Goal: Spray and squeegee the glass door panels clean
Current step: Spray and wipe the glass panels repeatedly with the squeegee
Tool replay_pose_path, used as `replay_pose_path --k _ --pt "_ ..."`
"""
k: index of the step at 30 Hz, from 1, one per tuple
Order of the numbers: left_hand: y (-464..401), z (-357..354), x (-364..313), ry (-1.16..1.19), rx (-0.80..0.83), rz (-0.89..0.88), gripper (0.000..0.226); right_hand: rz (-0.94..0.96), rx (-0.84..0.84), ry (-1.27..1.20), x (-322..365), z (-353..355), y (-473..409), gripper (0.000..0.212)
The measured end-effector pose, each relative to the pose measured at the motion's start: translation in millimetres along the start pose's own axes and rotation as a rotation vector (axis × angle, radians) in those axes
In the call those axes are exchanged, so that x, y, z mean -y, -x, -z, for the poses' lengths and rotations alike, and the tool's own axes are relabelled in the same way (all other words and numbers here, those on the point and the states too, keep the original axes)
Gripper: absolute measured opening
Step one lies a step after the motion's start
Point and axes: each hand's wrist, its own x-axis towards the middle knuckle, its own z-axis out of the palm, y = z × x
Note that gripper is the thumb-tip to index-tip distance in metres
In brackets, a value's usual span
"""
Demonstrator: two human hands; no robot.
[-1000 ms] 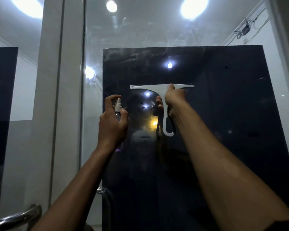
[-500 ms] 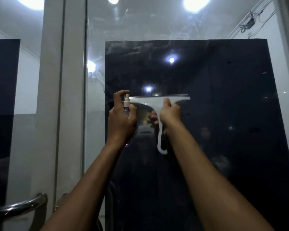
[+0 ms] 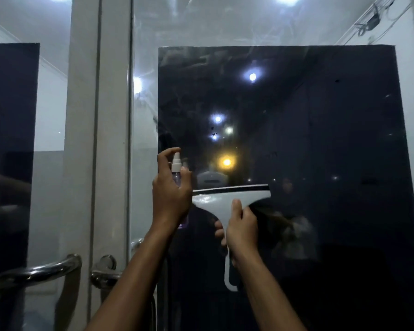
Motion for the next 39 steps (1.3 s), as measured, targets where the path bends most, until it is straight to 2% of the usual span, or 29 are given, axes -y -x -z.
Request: replay_pose_path --k 9,18,26,28,31,34,39 --pt "27.7 25.4 18.0 0.021 0.043 0.070 0.036 0.109 -0.043 0.004 62.7 -19.6 -45.5 0.041" --pt "67.0 34.8 28.3 0.042 0.088 0.140 0.036 0.002 -0.039 0.020 -72.1 8.1 43.4 0.040" --pt "79.1 41.6 28.9 0.040 0.128 0.168 0.036 0.083 -0.104 0.058 -17.5 -3.4 3.8 0.041" --pt "82.2 43.1 27.5 0.040 0.130 0.164 0.039 0.085 -0.103 0.043 -30.8 1.1 7.3 0.042" --pt "90.1 43.8 24.6 0.045 0.135 0.158 0.044 0.036 -0.126 0.028 -87.1 14.0 35.0 0.041" --pt "101.5 39.8 21.9 0.041 0.150 0.163 0.040 -0.032 -0.129 0.051 -128.9 29.1 62.1 0.041" --pt "118.1 37.4 13.2 0.020 0.142 0.189 0.041 -0.036 -0.152 -0.003 -121.8 22.7 56.9 0.039"
